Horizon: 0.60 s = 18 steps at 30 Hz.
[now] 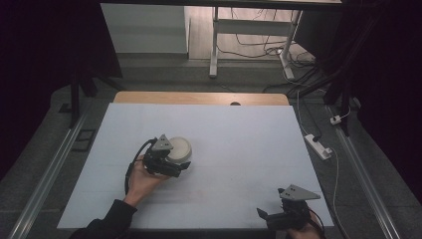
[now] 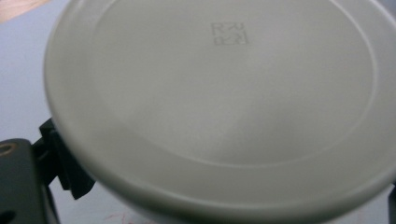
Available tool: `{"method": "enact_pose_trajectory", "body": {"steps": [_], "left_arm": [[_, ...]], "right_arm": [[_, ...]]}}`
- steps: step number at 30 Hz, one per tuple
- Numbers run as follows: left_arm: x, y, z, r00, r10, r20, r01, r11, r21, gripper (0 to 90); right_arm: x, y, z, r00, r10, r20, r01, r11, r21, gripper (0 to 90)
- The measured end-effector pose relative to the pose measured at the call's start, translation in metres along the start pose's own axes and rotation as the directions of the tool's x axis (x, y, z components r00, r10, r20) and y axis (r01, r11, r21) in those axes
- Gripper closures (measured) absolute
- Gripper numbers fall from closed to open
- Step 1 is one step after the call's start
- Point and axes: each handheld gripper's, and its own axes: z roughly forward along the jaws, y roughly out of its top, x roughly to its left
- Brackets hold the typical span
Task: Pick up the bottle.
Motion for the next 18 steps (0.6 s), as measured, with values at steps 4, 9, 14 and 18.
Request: {"method": "enact_pose_trajectory", "body": {"steps": [4, 9, 14, 18], "left_arm": [[-0.005, 0.003, -0.004, 0.9998, 0.017, 0.013, -0.017, 0.9998, -0.004, 6.7], [-0.014, 0.007, -0.008, 0.9987, 0.04, 0.03, -0.04, 0.9992, -0.01, 6.8], [-0.022, 0.01, -0.011, 0.9968, 0.061, 0.051, -0.061, 0.9981, -0.014, 6.8], [-0.028, 0.012, -0.011, 0.9947, 0.073, 0.072, -0.073, 0.9973, -0.013, 6.8]], "right_arm": [[0.0, 0.0, 0.0, 1.0, -0.001, -0.002, 0.001, 1.0, 0.0, 0.0], [0.0, 0.0, 0.0, 1.0, -0.003, -0.001, 0.003, 1.0, 0.0, 0.0], [0.001, 0.0, 0.0, 1.0, -0.005, -0.001, 0.005, 1.0, 0.001, 0.0], [0.001, 0.0, 0.0, 1.0, -0.006, -0.001, 0.006, 1.0, 0.002, 0.0]]}}
